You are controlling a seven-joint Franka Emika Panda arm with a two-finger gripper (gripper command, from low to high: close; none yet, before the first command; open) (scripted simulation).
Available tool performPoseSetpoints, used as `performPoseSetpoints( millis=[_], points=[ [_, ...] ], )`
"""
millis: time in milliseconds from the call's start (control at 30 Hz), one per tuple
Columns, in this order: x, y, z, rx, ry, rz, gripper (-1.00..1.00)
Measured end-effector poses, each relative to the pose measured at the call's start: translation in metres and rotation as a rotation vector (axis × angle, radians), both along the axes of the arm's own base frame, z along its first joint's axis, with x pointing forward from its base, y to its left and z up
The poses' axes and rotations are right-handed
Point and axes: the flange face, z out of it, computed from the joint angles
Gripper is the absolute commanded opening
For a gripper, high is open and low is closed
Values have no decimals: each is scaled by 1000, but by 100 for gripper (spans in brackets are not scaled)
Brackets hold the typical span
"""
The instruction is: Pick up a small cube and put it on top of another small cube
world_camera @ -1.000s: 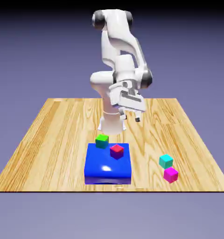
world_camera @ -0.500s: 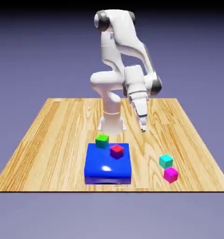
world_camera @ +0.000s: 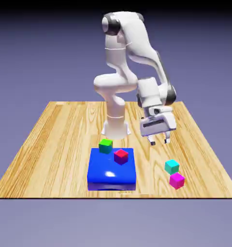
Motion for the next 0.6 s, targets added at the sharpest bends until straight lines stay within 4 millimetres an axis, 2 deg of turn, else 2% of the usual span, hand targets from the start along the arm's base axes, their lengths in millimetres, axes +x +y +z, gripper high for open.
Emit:
performPoseSetpoints(
  millis=[600],
  points=[
    [-37, 46, -63, -354, -55, 657, 0]
  ],
)
